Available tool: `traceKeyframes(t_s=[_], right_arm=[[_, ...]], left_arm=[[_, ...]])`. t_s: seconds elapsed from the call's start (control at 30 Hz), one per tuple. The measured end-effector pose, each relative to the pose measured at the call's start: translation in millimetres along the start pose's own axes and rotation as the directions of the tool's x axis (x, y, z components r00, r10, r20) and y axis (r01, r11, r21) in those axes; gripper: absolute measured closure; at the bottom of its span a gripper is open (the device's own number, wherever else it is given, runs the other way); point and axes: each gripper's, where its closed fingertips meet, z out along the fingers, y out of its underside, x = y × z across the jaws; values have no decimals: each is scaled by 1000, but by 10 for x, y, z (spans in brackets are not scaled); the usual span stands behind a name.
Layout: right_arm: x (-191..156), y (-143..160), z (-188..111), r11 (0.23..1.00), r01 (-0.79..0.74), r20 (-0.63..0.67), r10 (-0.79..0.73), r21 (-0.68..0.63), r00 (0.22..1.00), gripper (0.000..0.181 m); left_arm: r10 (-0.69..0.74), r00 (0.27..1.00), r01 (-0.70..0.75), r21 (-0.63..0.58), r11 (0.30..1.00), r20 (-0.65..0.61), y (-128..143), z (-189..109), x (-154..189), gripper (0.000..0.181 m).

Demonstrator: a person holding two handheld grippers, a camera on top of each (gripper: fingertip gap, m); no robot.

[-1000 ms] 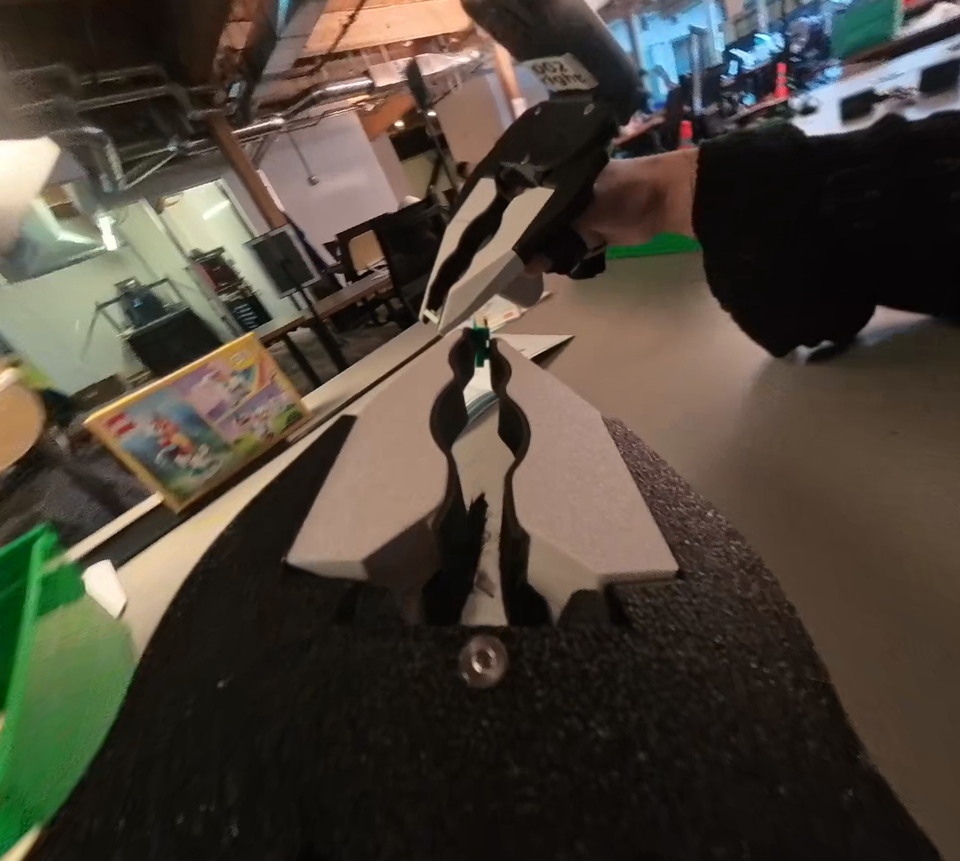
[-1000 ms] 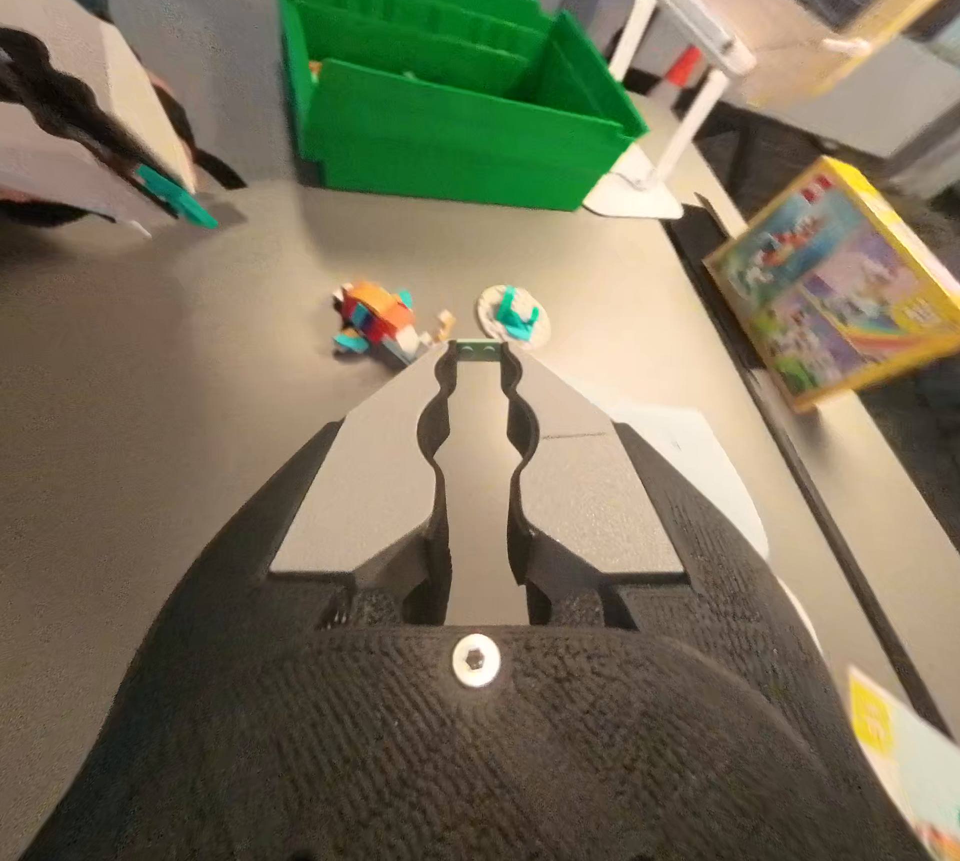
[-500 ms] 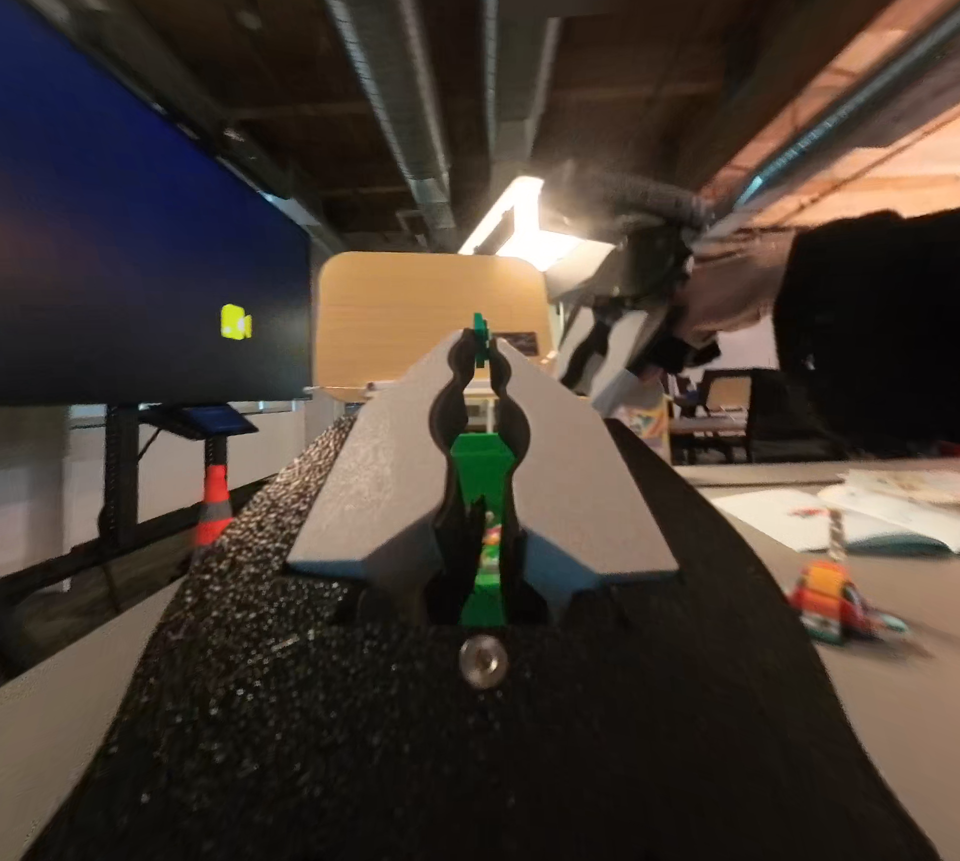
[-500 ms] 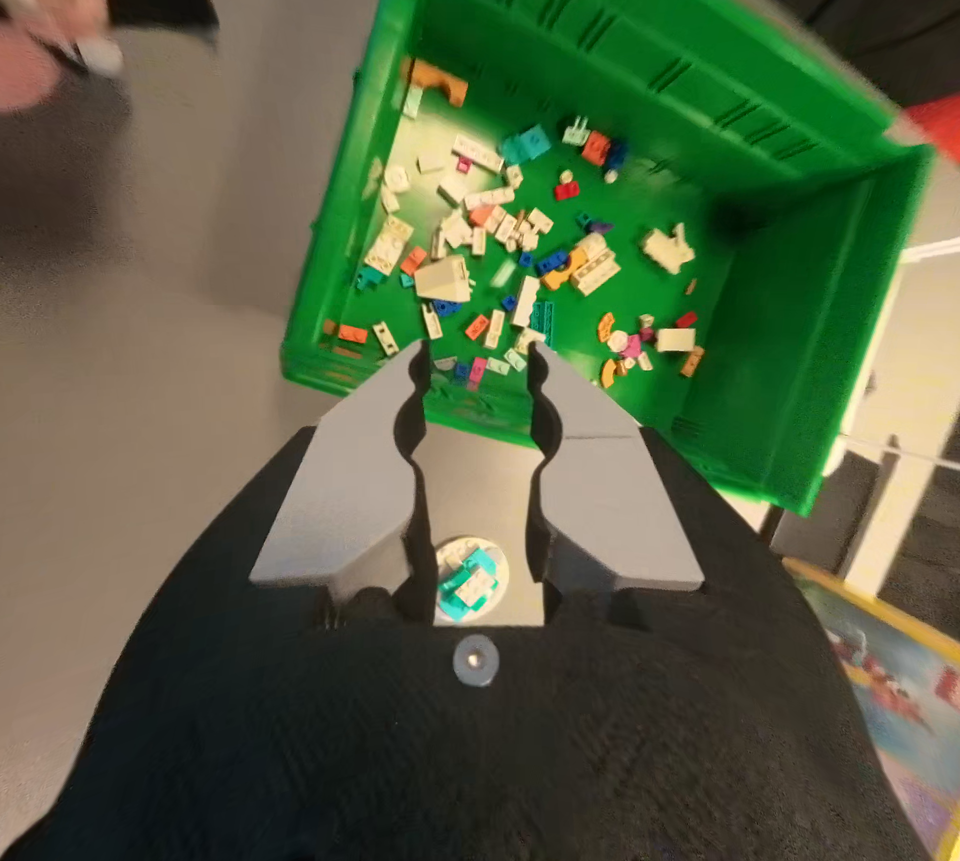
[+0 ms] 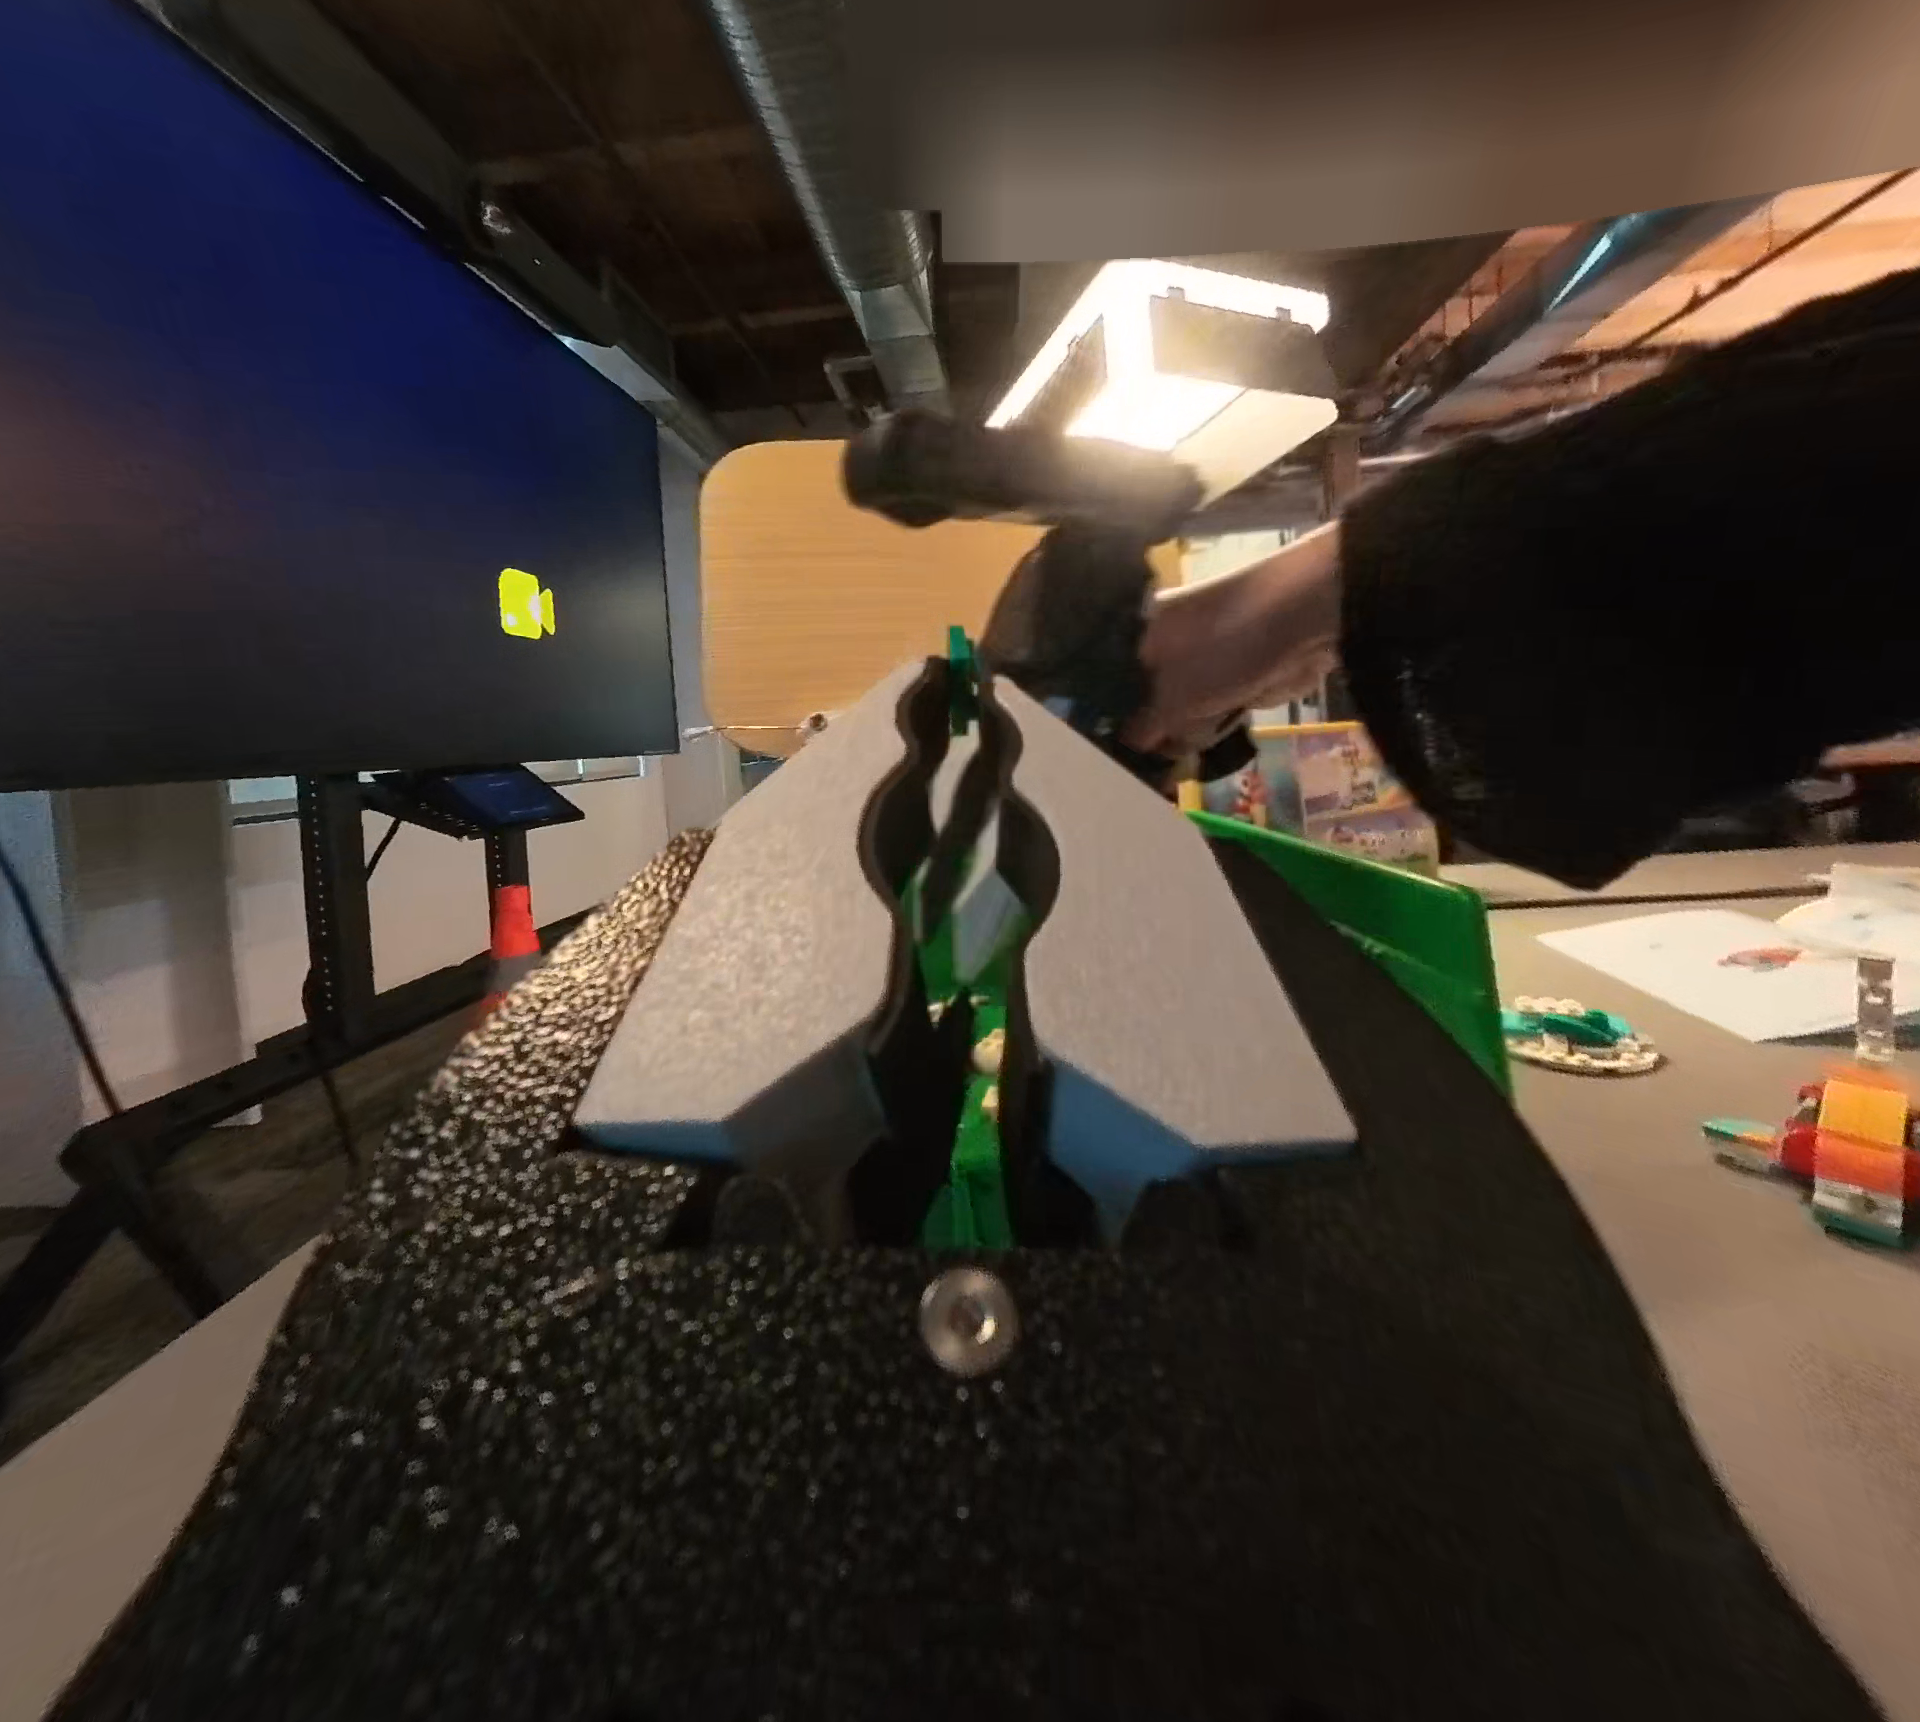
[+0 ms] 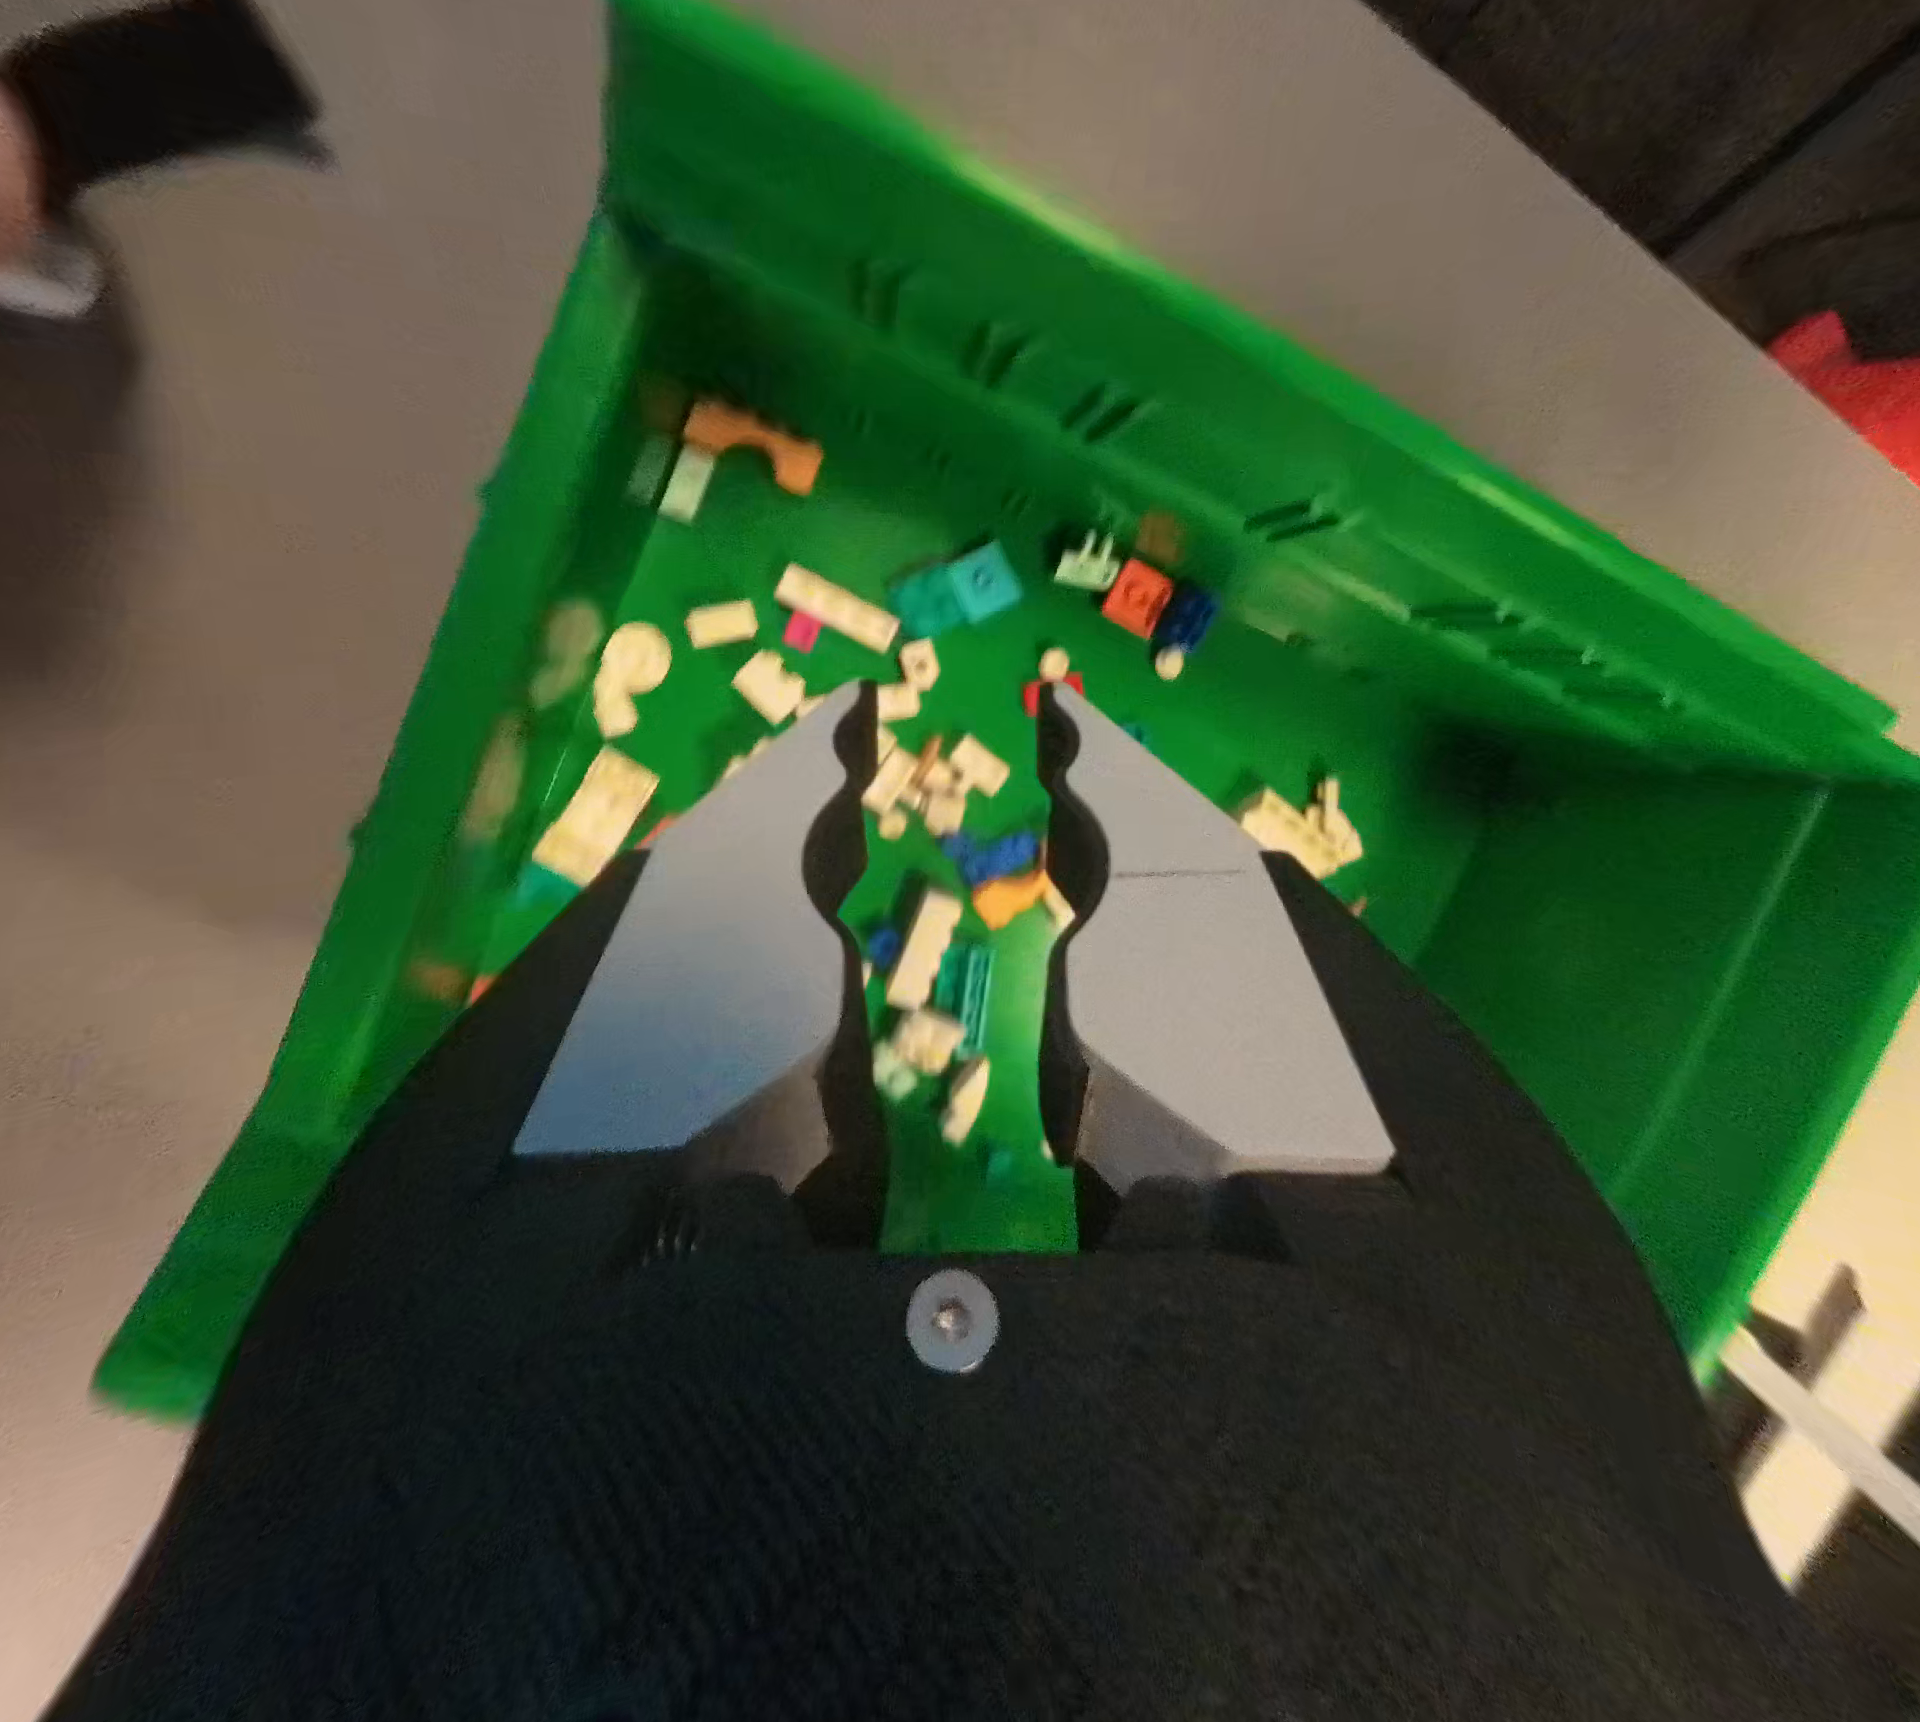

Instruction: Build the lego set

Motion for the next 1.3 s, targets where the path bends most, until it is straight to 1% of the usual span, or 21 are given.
traceKeyframes(t_s=[0.1,0.2,0.27,0.37,0.47,0.5,0.53,0.57,0.6,0.67,0.77,0.83,0.9,0.97,1.0,1.07,1.1,1.13,1.17,1.23,1.3], right_arm=[[188,-89,272,988,-152,-4,152,3,988,152],[227,-101,457,961,-276,24,276,12,961,153],[268,-68,540,958,-286,-9,286,-1,958,155],[331,-20,639,967,-253,-74,251,-24,965,157],[282,21,740,970,-236,-63,232,-55,971,160],[258,12,761,971,-232,-53,230,-49,972,165],[258,0,768,971,-234,-57,231,-41,971,167],[249,-1,775,973,-226,-58,223,-45,973,178],[243,1,776,977,-209,-63,205,-50,977,181],[228,-1,719,988,-146,-73,142,-54,987,181],[213,-69,444,999,-42,-102,42,7,994,181],[173,-38,269,1000,-2,-101,4,21,995,181],[113,27,197,1000,-20,-70,21,20,997,181],[72,82,198,999,-38,-47,38,9,998,181],[88,105,207,999,-51,-58,51,2,997,181],[78,136,256,993,-120,-38,119,-18,992,181],[67,151,298,982,-184,-17,183,-35,983,177],[54,145,346,969,-243,10,244,-43,970,168],[66,120,389,961,-274,21,275,-33,961,165],[160,131,465,967,-250,-12,250,-39,968,159],[176,142,540,966,-255,10,256,-51,967,159]], left_arm=[[25,1000,-25,-13,1000,-9,18,11,42,179],[37,999,-37,-23,999,-9,33,17,54,179],[37,999,-37,-25,999,-9,35,16,59,179],[44,999,-44,-27,999,-13,38,18,70,180],[48,999,-48,-28,998,-16,38,16,81,180],[50,999,-50,-30,998,-17,41,16,84,180],[53,998,-53,-32,998,-17,44,16,86,180],[56,998,-56,-33,998,-17,45,16,86,180],[61,998,-62,-36,997,-18,52,20,89,179],[75,997,-75,-50,996,-19,76,31,96,179],[84,996,-85,-52,995,-28,80,34,119,179],[77,997,-79,-53,995,-29,82,36,127,179],[79,996,-80,-54,995,-29,82,36,138,179],[97,995,-99,-56,994,-30,83,36,154,179],[105,994,-107,-59,993,-31,86,36,163,179],[114,993,-116,-58,992,-30,82,33,174,180],[118,993,-120,-61,991,-30,86,33,177,180],[122,992,-124,-64,990,-30,91,35,178,180],[127,991,-129,-68,989,-31,99,38,180,180],[136,990,-138,-74,988,-33,110,41,188,179],[142,989,-145,-78,986,-39,115,41,200,179]])
